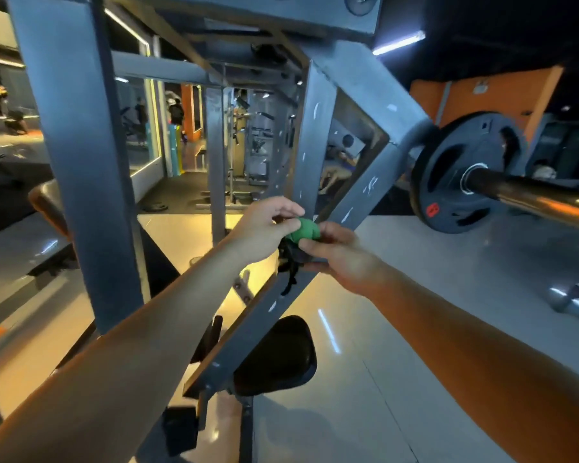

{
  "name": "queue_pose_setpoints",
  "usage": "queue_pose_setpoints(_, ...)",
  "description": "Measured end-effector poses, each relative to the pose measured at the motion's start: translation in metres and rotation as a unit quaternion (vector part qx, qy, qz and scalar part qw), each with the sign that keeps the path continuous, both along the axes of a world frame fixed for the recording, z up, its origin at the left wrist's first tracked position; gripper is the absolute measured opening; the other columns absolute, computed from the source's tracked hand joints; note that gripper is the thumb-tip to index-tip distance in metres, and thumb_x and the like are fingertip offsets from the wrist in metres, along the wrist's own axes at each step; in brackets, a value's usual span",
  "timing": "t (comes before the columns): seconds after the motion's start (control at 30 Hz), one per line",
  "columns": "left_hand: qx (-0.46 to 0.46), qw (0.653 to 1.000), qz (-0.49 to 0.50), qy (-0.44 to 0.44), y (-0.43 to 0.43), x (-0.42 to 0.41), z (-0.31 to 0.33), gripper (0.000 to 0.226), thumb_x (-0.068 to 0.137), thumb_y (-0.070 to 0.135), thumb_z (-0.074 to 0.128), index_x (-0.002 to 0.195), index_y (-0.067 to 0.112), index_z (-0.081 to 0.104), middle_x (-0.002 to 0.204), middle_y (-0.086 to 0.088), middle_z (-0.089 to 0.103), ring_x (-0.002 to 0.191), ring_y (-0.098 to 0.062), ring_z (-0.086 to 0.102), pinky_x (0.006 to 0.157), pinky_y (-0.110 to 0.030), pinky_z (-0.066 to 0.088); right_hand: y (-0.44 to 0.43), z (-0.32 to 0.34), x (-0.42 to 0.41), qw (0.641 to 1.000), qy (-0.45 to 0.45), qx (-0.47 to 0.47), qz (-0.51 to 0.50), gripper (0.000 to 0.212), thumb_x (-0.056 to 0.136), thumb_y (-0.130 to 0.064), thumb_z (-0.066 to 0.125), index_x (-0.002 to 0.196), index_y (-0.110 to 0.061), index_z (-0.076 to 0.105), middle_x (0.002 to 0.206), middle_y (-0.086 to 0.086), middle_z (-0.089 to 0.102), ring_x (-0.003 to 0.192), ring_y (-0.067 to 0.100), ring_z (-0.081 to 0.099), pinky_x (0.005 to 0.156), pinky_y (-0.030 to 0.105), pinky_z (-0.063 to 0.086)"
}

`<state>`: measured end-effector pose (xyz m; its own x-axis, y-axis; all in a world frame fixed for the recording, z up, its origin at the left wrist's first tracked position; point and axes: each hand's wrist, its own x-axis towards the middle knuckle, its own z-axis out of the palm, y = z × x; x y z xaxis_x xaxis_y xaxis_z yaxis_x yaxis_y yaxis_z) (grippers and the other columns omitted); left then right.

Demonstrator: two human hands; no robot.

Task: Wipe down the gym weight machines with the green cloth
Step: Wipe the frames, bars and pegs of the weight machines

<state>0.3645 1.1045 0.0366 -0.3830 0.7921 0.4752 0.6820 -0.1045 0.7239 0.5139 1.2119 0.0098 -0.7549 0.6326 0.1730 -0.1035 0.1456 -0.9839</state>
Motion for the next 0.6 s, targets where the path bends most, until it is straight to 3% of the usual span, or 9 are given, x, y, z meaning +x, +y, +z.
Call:
queue_pose_setpoints(0.1,0.058,0.998,-0.006,0.004,0.026,-0.007,0.023,0.017,0.096,0.024,0.069,0.113,0.024,0.071,0.106,0.019,0.068,0.090,0.023,0.056,0.072,0.004,0.038,0.010,0.032,-0.012,0.991,0.076,0.004,-0.111,0.026,0.092,0.011,0.063,0.111,-0.005,0.056,0.111,0.015,0.069,0.092,0.027,0.075,0.068,0.035,0.062)
queue_pose_setpoints(0.23,0.160,0.986,0.042,-0.014,0.050,-0.015,0.057,0.022,0.098,0.028,0.066,0.118,0.021,0.068,0.109,0.015,0.065,0.095,0.015,0.055,0.074,-0.001,0.039,0.031,0.081,-0.022,0.950,0.111,0.156,-0.248,0.033,0.089,0.011,0.062,0.096,-0.021,0.054,0.095,0.000,0.066,0.081,0.019,0.069,0.059,0.030,0.060)
queue_pose_setpoints(0.33,0.206,0.976,0.064,-0.024,0.064,-0.020,0.084,0.023,0.098,0.023,0.066,0.121,0.017,0.065,0.113,0.007,0.065,0.089,0.010,0.057,0.070,0.000,0.040,0.053,0.132,-0.030,0.884,0.120,0.291,-0.344,0.028,0.085,-0.003,0.061,0.090,-0.031,0.063,0.095,0.002,0.067,0.085,0.017,0.066,0.075,0.028,0.059)
queue_pose_setpoints(0.43,0.223,0.970,0.094,-0.017,0.078,-0.021,0.107,0.028,0.098,0.022,0.067,0.125,0.015,0.062,0.114,0.006,0.063,0.086,0.005,0.060,0.066,0.002,0.039,0.070,0.175,-0.042,0.821,0.143,0.402,-0.378,0.035,0.088,0.001,0.059,0.113,-0.020,0.074,0.118,0.006,0.056,0.102,0.008,0.054,0.096,0.005,0.040)
queue_pose_setpoints(0.5,0.216,0.970,0.113,-0.003,0.088,-0.025,0.114,0.032,0.098,0.023,0.067,0.129,0.017,0.062,0.118,0.007,0.063,0.101,-0.004,0.060,0.080,-0.004,0.038,0.076,0.192,-0.054,0.777,0.175,0.465,-0.387,0.037,0.090,0.006,0.057,0.119,-0.009,0.073,0.119,0.010,0.053,0.106,0.010,0.051,0.102,0.009,0.038)
queue_pose_setpoints(0.6,0.210,0.970,0.119,0.008,0.095,-0.032,0.118,0.028,0.098,0.018,0.066,0.126,0.014,0.067,0.117,0.003,0.069,0.104,-0.010,0.063,0.094,-0.022,0.048,0.084,0.200,-0.082,0.742,0.185,0.525,-0.372,0.030,0.093,-0.004,0.059,0.120,-0.005,0.073,0.118,0.017,0.052,0.110,0.028,0.051,0.104,0.035,0.044)
